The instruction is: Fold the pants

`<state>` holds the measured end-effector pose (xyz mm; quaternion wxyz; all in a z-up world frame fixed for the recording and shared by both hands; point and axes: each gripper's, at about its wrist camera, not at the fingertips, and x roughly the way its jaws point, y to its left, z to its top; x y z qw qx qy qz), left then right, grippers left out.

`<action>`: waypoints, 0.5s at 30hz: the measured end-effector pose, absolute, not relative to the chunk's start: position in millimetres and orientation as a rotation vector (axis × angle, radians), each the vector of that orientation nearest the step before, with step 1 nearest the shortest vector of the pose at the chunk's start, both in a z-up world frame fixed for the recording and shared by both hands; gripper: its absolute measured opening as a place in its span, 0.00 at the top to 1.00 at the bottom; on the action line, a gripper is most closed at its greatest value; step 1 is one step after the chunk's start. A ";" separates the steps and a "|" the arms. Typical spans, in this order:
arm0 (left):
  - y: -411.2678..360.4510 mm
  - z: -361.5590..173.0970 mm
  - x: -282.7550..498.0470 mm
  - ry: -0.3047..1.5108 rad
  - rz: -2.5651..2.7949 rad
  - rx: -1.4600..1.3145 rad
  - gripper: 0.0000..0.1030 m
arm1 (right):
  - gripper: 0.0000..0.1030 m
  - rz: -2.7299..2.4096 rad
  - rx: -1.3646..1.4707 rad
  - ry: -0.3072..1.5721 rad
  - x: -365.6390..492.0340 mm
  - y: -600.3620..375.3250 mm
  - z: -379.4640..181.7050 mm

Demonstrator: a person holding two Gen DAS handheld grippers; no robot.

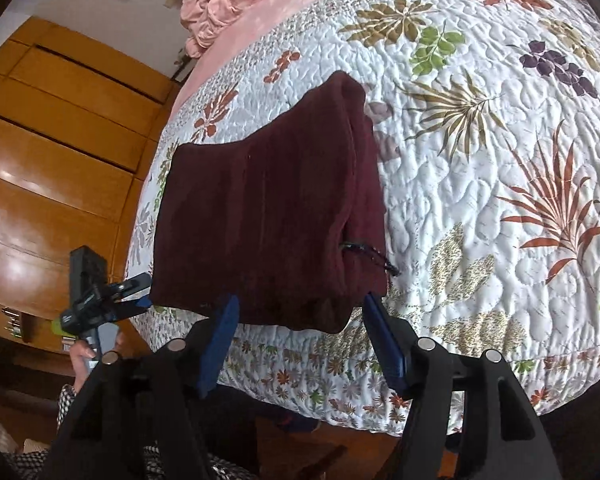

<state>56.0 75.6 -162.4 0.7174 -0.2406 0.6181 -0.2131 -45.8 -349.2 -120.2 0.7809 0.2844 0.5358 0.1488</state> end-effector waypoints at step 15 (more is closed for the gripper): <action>56.3 -149.2 48.9 1.306 -0.533 -0.644 0.61 | 0.37 0.279 0.658 1.165 -51.3 -366.9 -130.0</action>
